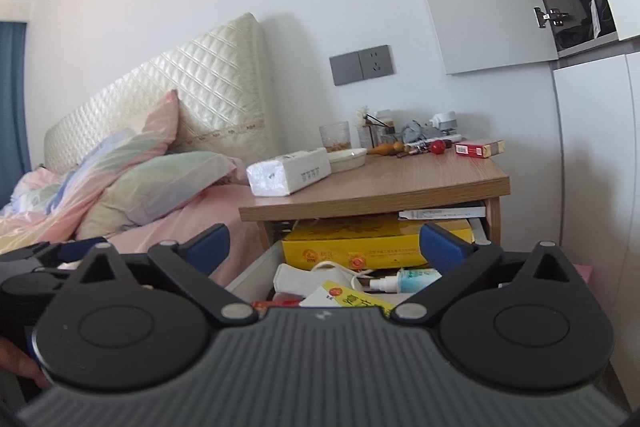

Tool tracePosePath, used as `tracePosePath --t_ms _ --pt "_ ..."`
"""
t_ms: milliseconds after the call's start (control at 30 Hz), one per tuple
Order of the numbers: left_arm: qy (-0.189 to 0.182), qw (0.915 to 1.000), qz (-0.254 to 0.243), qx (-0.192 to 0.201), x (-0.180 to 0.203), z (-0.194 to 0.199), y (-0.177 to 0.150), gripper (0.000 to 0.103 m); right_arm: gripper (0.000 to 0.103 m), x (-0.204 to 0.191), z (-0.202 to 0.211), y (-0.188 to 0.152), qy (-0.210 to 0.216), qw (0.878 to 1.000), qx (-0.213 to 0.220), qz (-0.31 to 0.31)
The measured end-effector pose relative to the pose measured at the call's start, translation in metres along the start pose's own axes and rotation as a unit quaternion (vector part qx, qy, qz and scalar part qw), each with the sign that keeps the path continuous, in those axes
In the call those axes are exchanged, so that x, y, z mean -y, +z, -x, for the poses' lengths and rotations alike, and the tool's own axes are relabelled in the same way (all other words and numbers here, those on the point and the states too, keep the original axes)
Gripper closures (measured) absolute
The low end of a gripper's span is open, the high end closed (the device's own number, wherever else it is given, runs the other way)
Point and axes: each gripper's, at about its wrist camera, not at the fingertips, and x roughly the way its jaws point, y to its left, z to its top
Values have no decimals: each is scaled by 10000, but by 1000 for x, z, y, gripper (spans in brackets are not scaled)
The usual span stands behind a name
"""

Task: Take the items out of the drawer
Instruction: 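Release the drawer knob with the left gripper and back away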

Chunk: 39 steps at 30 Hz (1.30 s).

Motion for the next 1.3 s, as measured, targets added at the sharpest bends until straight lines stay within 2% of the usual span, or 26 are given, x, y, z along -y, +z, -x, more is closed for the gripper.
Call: tracePosePath --t_ms 100,233,400,500,600,1300 --pt "1 10000 75 54 -7 2 -1 0 0 -9 1 2 -69 9999 -132 73" --pt "191 9997 167 10 -15 -1 -9 0 0 -14 0 -3 -47 9998 -100 154" --pt "161 9985 427 -310 -21 -9 -20 0 0 -21 -3 -9 -19 9997 -60 256" --pt "208 9989 374 -180 -20 -6 -22 0 0 -16 -11 -16 -86 9994 64 325" --pt "224 9987 392 -237 -22 -10 -25 0 0 -13 -14 -21 -97 9990 148 413" --pt "173 9993 233 -239 -14 -10 -32 0 0 -15 -17 -34 -278 9992 132 268"
